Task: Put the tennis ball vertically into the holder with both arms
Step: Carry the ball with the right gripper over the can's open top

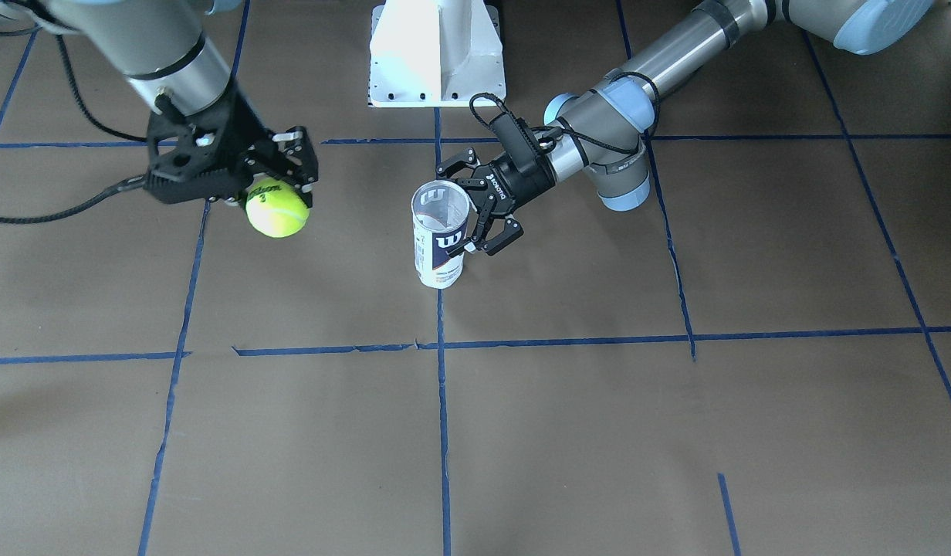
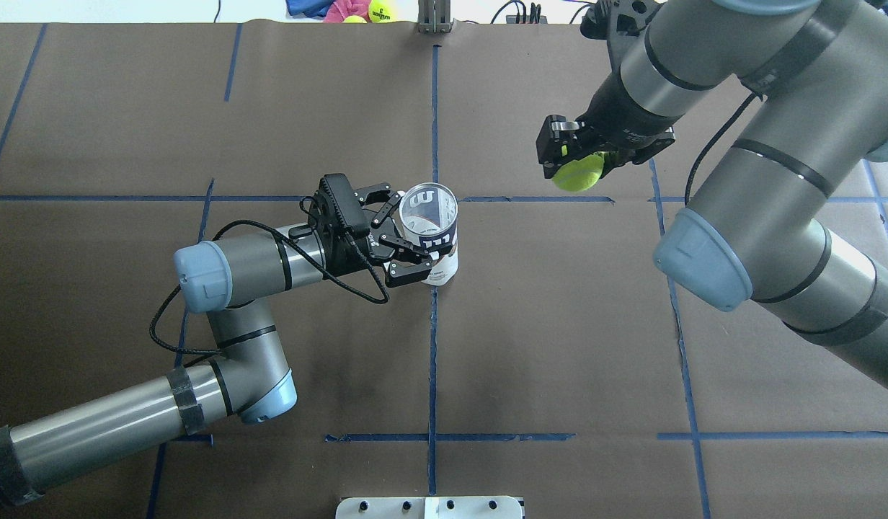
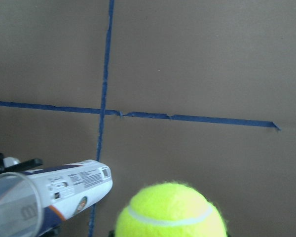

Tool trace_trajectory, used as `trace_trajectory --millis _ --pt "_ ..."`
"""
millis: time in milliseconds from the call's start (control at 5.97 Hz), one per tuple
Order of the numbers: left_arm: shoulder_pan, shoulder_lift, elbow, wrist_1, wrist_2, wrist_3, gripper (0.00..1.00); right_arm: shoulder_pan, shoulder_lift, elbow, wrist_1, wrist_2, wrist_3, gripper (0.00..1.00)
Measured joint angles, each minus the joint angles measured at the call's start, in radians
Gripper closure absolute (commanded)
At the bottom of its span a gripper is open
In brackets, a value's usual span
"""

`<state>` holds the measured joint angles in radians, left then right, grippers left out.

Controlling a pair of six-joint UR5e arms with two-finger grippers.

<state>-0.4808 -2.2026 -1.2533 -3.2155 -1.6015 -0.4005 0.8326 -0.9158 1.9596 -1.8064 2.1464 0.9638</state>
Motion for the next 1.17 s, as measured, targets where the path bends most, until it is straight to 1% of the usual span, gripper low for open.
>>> trace_trajectory --millis 168,335,503,670,838,1005,1173 --pt "0.001 -0.004 0.000 0.002 0.000 -0.001 0.09 -0.021 0.061 -0.004 -0.038 -0.002 0.059 0.94" --pt "0.002 -0.007 0.000 0.003 0.000 -0.002 0.11 -0.042 0.126 -0.036 -0.060 -0.009 0.120 0.94" --pt "0.003 -0.008 0.000 0.004 0.000 -0.003 0.14 -0.066 0.191 -0.093 -0.067 -0.031 0.172 0.93" --pt "0.004 -0.009 0.000 0.004 0.000 -0.003 0.16 -0.089 0.231 -0.135 -0.068 -0.057 0.198 0.93" --pt "0.007 -0.009 0.000 0.005 -0.001 -0.003 0.17 -0.106 0.246 -0.154 -0.068 -0.072 0.208 0.92" --pt "0.010 -0.009 0.000 0.005 -0.001 -0.003 0.17 -0.119 0.256 -0.169 -0.068 -0.085 0.210 0.88" --pt "0.012 -0.009 0.000 0.005 -0.001 -0.003 0.17 -0.132 0.270 -0.193 -0.068 -0.096 0.218 0.80"
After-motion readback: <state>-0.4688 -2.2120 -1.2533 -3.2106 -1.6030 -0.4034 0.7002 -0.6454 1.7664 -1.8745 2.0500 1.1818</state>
